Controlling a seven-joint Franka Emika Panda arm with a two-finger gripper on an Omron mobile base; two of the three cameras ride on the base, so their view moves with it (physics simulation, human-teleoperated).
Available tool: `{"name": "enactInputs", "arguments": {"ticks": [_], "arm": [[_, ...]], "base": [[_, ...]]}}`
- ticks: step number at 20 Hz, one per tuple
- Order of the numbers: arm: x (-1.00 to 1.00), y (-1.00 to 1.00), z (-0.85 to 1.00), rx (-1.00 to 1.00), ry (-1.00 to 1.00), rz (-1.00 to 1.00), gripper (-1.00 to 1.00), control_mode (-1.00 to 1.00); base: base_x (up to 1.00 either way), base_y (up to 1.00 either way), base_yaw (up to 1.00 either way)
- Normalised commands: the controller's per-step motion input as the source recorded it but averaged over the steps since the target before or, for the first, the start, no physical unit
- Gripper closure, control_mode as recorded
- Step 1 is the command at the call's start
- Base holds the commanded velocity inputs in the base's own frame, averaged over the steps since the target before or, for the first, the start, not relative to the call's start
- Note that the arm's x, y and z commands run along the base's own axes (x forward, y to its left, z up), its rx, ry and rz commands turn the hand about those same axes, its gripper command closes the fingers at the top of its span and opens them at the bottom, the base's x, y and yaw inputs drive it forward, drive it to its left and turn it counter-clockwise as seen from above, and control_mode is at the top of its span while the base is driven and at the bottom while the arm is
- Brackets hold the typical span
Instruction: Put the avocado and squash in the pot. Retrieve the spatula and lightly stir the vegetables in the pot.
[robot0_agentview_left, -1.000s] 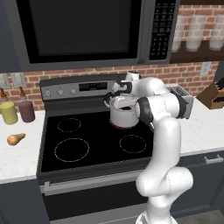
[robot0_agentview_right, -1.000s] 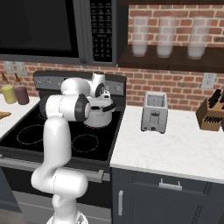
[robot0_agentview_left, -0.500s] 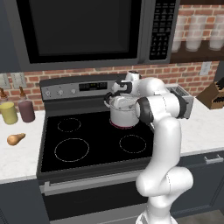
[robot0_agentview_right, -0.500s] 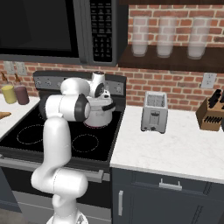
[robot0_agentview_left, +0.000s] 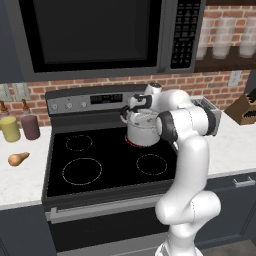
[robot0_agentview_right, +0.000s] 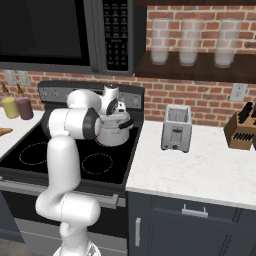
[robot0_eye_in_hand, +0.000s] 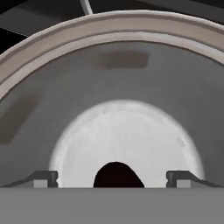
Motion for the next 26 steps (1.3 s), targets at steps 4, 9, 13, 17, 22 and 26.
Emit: {"name": "enactInputs", "arguments": {"ticks": [4, 9, 13, 17, 22, 26], "arm": [[0.00, 0.00, 0.04, 0.01, -0.14, 0.00, -1.00, -1.00], [0.00, 0.00, 0.19, 0.05, -0.02, 0.00, -1.00, -1.00], [0.00, 0.00, 0.41, 0.03, 0.00, -0.02, -1.00, -1.00], [-0.06, 0.00, 0.54, 0.04, 0.00, -0.04, -1.00, -1.00], [-0.03, 0.00, 0.47, 0.03, 0.00, -0.06, -1.00, -1.00], [-0.18, 0.00, 0.18, 0.00, -0.05, -0.06, -1.00, -1.00]], "base": [[0.00, 0.00, 0.00], [0.00, 0.00, 0.00], [0.00, 0.00, 0.00], [0.00, 0.00, 0.00], [0.00, 0.00, 0.00], [0.00, 0.00, 0.00]]}}
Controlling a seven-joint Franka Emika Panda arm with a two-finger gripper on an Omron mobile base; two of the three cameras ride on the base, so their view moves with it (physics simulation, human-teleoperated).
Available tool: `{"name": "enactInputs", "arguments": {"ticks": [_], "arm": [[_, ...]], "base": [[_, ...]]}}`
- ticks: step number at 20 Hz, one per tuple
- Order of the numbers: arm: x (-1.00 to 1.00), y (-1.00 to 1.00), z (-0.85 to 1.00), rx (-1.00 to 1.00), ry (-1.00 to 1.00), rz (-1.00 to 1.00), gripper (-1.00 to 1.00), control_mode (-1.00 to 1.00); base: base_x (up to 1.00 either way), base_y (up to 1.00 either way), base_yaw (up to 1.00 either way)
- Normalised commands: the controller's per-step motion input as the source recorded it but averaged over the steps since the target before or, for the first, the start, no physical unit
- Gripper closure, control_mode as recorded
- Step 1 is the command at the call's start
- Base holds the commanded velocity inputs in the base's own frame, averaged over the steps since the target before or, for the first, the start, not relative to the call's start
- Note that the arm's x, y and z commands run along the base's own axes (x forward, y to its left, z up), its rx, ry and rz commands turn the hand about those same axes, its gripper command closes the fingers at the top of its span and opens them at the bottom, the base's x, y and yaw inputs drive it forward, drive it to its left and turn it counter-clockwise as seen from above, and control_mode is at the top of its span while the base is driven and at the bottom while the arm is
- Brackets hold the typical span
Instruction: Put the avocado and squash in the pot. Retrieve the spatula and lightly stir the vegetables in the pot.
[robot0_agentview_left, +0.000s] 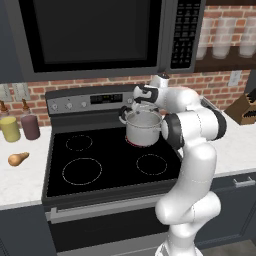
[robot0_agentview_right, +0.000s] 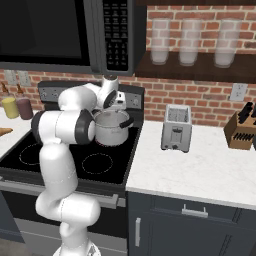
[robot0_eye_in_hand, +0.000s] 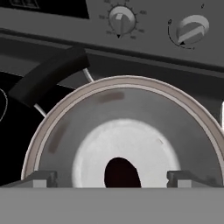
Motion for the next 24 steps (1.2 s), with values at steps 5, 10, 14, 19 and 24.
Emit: {"name": "enactInputs", "arguments": {"ticks": [5, 10, 14, 19, 24], "arm": [[-0.24, 0.00, -0.01, 0.00, -0.07, -0.07, -1.00, -1.00], [-0.24, 0.00, -0.04, 0.00, -0.06, -0.07, -1.00, -1.00], [-0.28, 0.00, -0.02, 0.00, -0.18, -0.07, -1.00, -1.00], [-0.34, 0.00, 0.00, 0.01, -0.24, -0.09, -1.00, -1.00], [-0.44, 0.00, 0.31, 0.04, -0.19, -0.10, -1.00, -1.00]], "base": [[0.00, 0.00, 0.00], [0.00, 0.00, 0.00], [0.00, 0.00, 0.00], [0.00, 0.00, 0.00], [0.00, 0.00, 0.00]]}}
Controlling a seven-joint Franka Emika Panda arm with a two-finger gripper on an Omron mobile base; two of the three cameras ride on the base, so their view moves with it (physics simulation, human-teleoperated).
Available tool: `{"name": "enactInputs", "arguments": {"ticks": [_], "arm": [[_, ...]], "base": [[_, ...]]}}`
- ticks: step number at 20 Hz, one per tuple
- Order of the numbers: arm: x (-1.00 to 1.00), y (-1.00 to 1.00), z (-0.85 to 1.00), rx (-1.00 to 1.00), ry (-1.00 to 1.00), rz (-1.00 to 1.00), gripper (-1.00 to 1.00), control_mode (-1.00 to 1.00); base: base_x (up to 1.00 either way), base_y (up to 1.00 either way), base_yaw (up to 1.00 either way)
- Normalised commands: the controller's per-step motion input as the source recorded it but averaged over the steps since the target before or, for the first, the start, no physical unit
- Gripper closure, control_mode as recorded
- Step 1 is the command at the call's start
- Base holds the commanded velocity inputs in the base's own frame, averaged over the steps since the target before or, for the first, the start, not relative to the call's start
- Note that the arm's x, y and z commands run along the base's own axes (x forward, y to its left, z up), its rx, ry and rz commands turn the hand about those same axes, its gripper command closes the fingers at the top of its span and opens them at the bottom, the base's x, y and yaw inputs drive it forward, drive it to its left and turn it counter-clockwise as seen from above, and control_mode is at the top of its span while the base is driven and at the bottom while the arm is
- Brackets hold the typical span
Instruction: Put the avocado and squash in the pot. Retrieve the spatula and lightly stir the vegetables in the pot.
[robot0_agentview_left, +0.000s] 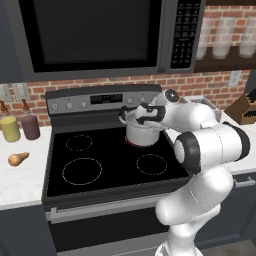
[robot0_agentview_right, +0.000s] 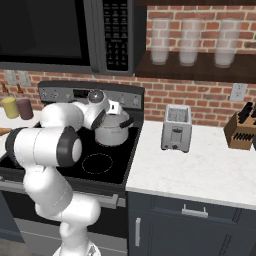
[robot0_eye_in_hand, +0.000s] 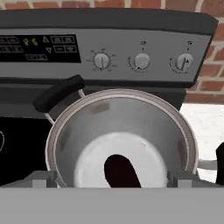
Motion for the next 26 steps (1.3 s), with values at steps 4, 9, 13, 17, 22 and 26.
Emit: {"name": "enactInputs", "arguments": {"ticks": [4, 9, 13, 17, 22, 26], "arm": [[-0.54, 0.00, 0.79, 0.05, -0.09, -0.10, -1.00, -1.00], [-0.62, 0.00, 1.00, 0.05, 0.00, -0.08, -1.00, -1.00], [-0.80, 0.00, 0.94, 0.03, 0.00, -0.09, -1.00, -1.00], [-0.95, 0.00, 0.54, 0.00, 0.09, -0.04, -1.00, -1.00], [-0.99, 0.00, 0.22, 0.00, 0.15, 0.00, -1.00, -1.00], [-0.64, 0.00, 0.04, 0.00, 0.29, 0.01, -1.00, -1.00]], "base": [[0.00, 0.00, 0.00], [0.00, 0.00, 0.00], [0.00, 0.00, 0.00], [0.00, 0.00, 0.00], [0.00, 0.00, 0.00], [0.00, 0.00, 0.00]]}}
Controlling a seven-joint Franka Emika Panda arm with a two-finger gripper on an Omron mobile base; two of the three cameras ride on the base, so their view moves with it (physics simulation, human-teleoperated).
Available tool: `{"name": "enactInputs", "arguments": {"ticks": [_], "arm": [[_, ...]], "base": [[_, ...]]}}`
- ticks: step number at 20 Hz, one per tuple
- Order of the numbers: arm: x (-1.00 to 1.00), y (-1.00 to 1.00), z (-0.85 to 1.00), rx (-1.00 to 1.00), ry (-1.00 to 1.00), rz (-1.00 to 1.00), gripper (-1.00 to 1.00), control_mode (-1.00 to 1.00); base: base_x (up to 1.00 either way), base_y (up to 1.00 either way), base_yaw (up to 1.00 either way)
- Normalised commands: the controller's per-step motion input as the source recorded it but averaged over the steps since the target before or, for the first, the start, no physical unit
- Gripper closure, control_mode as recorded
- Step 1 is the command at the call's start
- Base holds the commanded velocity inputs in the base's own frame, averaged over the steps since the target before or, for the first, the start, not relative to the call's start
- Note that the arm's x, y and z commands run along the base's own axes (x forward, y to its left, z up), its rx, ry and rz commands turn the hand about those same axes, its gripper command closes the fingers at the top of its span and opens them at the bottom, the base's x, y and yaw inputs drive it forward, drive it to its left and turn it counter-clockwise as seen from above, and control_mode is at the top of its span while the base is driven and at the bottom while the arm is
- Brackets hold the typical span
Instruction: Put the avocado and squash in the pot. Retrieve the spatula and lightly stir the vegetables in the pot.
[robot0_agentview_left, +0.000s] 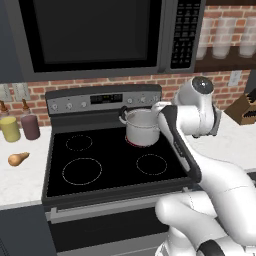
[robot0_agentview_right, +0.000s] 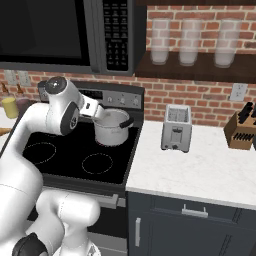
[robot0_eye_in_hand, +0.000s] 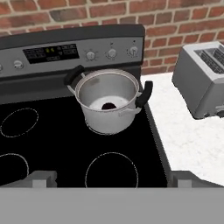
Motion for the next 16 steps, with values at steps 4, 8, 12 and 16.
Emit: {"name": "enactInputs", "arguments": {"ticks": [4, 8, 12, 16], "arm": [[-0.06, 0.04, -0.09, 0.00, 0.17, 0.04, -1.00, -1.00], [0.00, 0.04, -0.02, 0.00, 0.07, 0.00, -1.00, -1.00], [0.00, 0.01, 0.00, 0.00, 0.00, 0.00, -1.00, -1.00], [0.00, 0.07, 0.00, -0.04, 0.01, 0.00, -1.00, -1.00]], "base": [[0.00, 0.00, 0.00], [0.00, 0.00, 0.00], [0.00, 0.00, 0.00], [0.00, 0.00, 0.00]]}}
